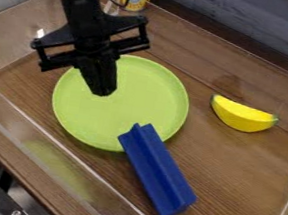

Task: Put the blue object in the green plate

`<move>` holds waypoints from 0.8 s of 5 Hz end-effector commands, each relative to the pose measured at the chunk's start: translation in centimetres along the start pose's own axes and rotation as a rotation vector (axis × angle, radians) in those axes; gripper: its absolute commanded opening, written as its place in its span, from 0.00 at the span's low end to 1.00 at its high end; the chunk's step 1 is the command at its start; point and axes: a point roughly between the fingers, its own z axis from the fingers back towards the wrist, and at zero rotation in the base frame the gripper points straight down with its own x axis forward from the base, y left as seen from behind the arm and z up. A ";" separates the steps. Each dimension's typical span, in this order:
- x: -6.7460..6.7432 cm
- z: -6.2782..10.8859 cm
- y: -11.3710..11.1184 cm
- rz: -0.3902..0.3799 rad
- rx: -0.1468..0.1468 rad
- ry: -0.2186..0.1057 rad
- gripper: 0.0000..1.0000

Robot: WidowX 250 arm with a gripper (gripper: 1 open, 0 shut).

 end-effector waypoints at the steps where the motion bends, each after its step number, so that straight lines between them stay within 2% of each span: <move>1: 0.9 0.2 0.3 -0.016 -0.004 -0.029 0.00; 4: 2.7 -0.2 1.0 -0.072 0.016 -0.047 0.00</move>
